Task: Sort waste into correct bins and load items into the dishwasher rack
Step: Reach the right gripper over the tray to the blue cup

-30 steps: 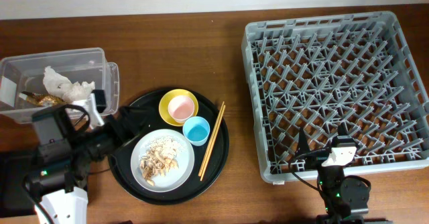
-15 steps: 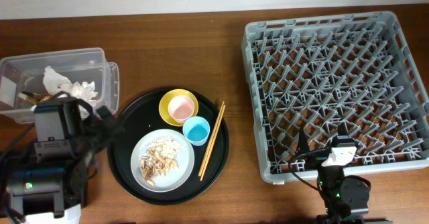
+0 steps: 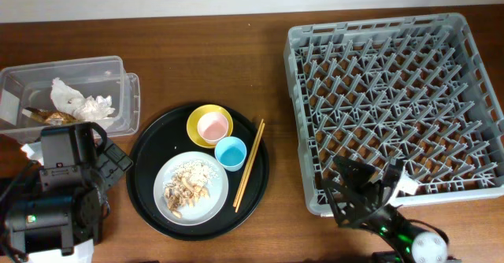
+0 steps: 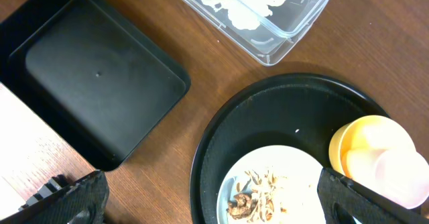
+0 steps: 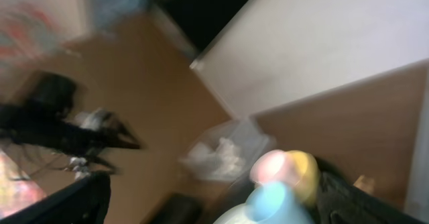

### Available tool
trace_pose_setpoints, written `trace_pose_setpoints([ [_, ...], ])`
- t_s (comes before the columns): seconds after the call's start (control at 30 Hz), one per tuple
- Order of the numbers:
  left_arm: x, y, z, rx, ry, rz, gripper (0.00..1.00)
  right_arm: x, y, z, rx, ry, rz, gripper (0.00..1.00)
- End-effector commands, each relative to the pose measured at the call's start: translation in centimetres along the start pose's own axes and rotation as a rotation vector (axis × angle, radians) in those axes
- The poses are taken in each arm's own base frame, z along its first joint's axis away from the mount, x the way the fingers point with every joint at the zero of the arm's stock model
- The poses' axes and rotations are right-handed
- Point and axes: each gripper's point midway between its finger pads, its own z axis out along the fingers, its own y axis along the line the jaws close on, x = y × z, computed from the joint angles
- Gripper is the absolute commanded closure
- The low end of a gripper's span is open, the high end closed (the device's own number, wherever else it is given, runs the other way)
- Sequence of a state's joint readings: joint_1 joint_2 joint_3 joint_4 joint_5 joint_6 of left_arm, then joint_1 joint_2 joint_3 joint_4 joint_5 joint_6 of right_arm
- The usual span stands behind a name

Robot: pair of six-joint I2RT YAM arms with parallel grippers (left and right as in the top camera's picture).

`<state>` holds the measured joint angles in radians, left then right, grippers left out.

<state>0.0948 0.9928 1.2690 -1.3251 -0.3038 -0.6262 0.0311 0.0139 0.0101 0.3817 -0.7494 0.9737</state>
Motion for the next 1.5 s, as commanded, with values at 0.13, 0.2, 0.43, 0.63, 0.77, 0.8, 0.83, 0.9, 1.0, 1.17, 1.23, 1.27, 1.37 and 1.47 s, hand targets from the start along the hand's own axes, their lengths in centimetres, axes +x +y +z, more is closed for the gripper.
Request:
trace_pose_setpoints([
  [0.13, -0.4, 0.1, -0.2, -0.003, -0.012, -0.018, 0.01, -2.5, 6.5, 0.1, -0.042, 0.099, 0.052, 0.02],
  [0.2, -0.4, 0.1, -0.2, -0.003, -0.012, -0.018, 0.01, -3.4, 7.6, 0.3, 0.059, 0.181, 0.028, 0.01],
  [0.43, -0.4, 0.1, -0.2, -0.003, -0.012, -0.018, 0.01, -3.6, 8.0, -0.4, 0.297, 0.481, -0.022, 0.01],
  [0.63, -0.4, 0.1, -0.2, -0.003, -0.012, -0.018, 0.01, -2.4, 5.8, -0.6, 0.409, 0.615, 0.078, 0.02],
  [0.77, -0.4, 0.1, -0.2, -0.003, -0.012, -0.018, 0.01, -1.5, 6.8, 1.0, 0.318, 0.682, 0.072, 0.02],
  [0.8, -0.4, 0.1, -0.2, -0.003, -0.012, -0.018, 0.01, -1.2, 7.0, 1.4, 0.303, 0.698, 0.074, 0.02],
  [0.83, -0.4, 0.1, -0.2, -0.003, -0.012, -0.018, 0.01, -0.6, 7.2, 2.3, 0.283, 0.73, 0.066, 0.02],
  [0.9, -0.4, 0.1, -0.2, -0.003, -0.012, -0.018, 0.01, 1.4, 6.1, 3.9, 0.35, 0.793, 0.052, 0.02],
  [1.0, -0.4, 0.1, -0.2, -0.003, -0.012, -0.018, 0.01, 4.2, 5.9, 6.8, 0.398, 0.845, -0.011, 0.02],
  [1.17, -0.4, 0.1, -0.2, -0.003, -0.012, -0.018, 0.01, 9.5, 8.1, 11.6, 0.473, 1.104, -0.157, 0.02],
  [1.23, -0.4, 0.1, -0.2, -0.003, -0.012, -0.018, 0.01, 10.4, 6.8, 13.1, 0.593, 1.142, -0.269, 0.02],
  [1.27, -0.4, 0.1, -0.2, -0.003, -0.012, -0.018, 0.01, 10.5, 5.5, 14.4, 0.669, 1.138, -0.33, 0.02],
  [1.37, -0.4, 0.1, -0.2, -0.003, -0.012, -0.018, 0.01, 10.9, 3.0, 18.4, 0.71, 1.082, -0.359, 0.02],
  [1.47, -0.4, 0.1, -0.2, -0.003, -0.012, -0.018, 0.01, 12.4, 1.1, 20.7, 0.716, 1.052, -0.347, 0.02],
])
